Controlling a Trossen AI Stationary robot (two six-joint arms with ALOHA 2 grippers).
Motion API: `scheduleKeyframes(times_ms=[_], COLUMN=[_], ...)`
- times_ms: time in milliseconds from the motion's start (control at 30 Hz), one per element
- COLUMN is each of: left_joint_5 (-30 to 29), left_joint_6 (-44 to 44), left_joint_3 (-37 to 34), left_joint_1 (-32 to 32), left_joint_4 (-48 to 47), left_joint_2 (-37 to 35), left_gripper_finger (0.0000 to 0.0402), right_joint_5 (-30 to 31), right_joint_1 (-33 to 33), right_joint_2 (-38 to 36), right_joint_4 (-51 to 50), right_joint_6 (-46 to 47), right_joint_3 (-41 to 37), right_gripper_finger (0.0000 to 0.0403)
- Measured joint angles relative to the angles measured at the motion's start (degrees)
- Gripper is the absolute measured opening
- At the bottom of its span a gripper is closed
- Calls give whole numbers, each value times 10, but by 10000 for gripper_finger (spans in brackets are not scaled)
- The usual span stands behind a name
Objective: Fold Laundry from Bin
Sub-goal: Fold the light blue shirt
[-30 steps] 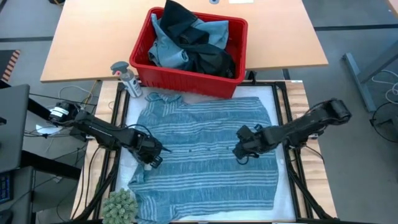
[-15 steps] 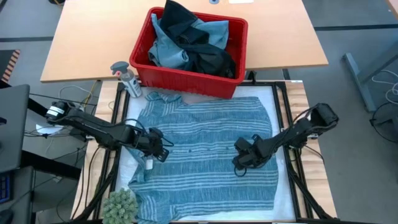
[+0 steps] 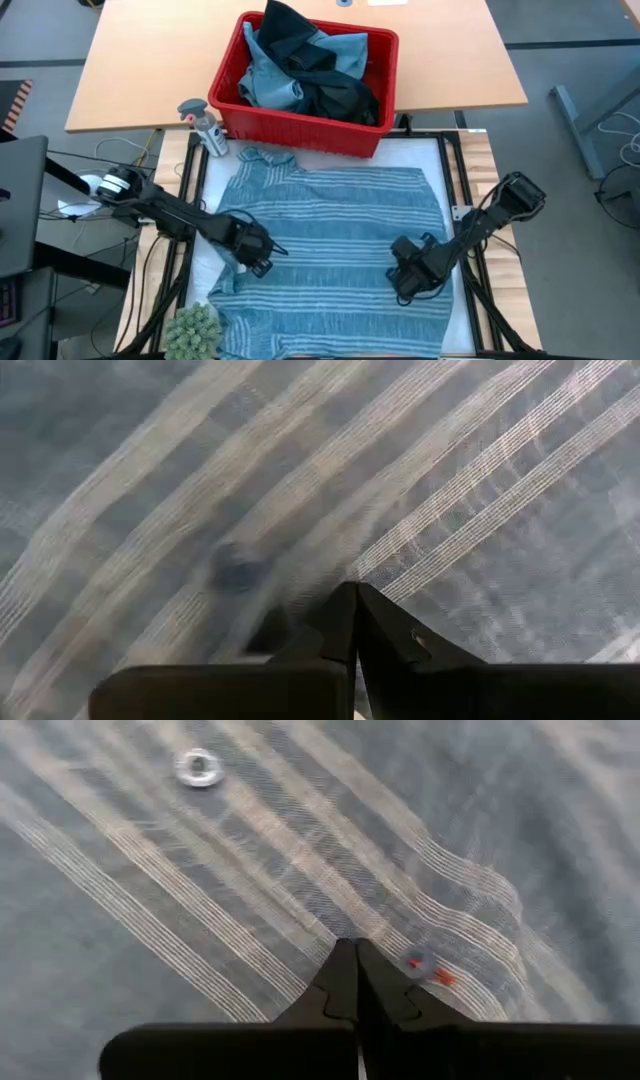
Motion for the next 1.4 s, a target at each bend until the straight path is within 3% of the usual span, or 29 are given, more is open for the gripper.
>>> scheduleKeyframes(times_ms=[200, 367, 600, 733, 900, 1000, 1233, 1400], left_joint_5=[16, 12, -90, -195, -324, -376, -314, -301], left_joint_6=[-8, -14, -13, 61, 216, 230, 194, 188], left_joint_3=[-2, 25, 52, 81, 126, 148, 150, 150], left_joint_1=[-7, -2, 2, 14, 52, 103, 253, 330], left_joint_4=[23, -9, -33, 31, 80, 55, -103, -84], left_joint_2=[-13, -67, -171, -242, -301, -308, -242, -180], left_gripper_finger=[0, 0, 3, 26, 83, 118, 157, 158], right_joint_5=[13, 53, 115, 156, 176, 169, 168, 136], right_joint_1=[8, 4, -33, -91, -199, -273, -405, -518], right_joint_2=[-32, -103, -220, -275, -342, -371, -396, -385], right_joint_4=[-18, -18, -125, -178, -175, -169, -139, -136], right_joint_6=[-23, -52, -2, -20, -160, -245, -413, -478], right_joint_3=[-3, 8, 17, 17, 17, 17, 17, 17], right_gripper_finger=[23, 46, 74, 106, 175, 217, 255, 255])
